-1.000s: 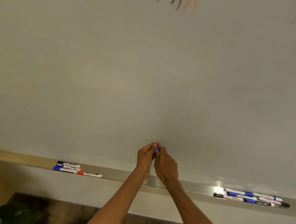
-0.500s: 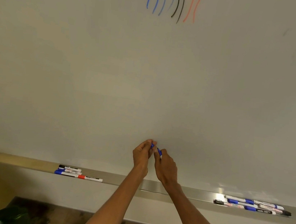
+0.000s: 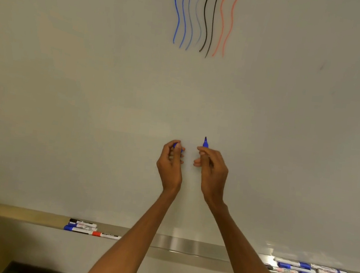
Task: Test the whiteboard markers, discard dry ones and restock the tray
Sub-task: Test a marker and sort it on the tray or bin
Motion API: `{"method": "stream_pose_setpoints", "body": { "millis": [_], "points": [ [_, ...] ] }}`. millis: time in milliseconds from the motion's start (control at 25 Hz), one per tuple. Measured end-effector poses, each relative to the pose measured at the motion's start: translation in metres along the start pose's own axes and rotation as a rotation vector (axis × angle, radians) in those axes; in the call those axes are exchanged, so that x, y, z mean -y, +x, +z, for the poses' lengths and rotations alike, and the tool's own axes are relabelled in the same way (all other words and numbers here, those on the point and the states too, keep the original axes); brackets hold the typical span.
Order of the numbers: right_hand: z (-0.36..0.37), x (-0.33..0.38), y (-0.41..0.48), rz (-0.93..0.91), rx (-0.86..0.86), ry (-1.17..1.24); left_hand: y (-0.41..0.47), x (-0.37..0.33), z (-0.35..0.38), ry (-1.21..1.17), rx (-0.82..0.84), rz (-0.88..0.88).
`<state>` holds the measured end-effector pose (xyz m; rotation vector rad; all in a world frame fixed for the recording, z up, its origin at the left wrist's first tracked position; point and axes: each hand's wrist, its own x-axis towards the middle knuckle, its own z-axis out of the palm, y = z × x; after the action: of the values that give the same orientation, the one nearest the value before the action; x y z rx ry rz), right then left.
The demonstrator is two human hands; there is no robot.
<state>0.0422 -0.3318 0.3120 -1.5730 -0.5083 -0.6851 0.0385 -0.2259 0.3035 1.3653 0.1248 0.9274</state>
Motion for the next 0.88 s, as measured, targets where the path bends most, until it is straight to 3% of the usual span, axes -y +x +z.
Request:
{"method": "stream_pose_setpoints", "body": {
  "millis": [240, 440, 640, 880],
  "points": [
    [-0.008, 0.049, 0.065, 0.035, -0.05, 0.279, 0.056, -0.054, 0.017, 0.116, -0.022, 0.301],
    [-0.011, 0.082, 0.102, -0.068, -0.052, 0.369, 0.097, -0.089, 0.028, 0.165, -0.023, 0.481],
    [-0.014, 0.11, 0.139, -0.14, -0.166, 0.389, 0.122, -0.111, 0.042, 0.164, -0.001, 0.695],
    [-0.019, 0.134, 0.187, -0.246, -0.263, 0.271, 0.148, -0.107, 0.049, 0.097, 0.039, 0.697]
  ]
}}
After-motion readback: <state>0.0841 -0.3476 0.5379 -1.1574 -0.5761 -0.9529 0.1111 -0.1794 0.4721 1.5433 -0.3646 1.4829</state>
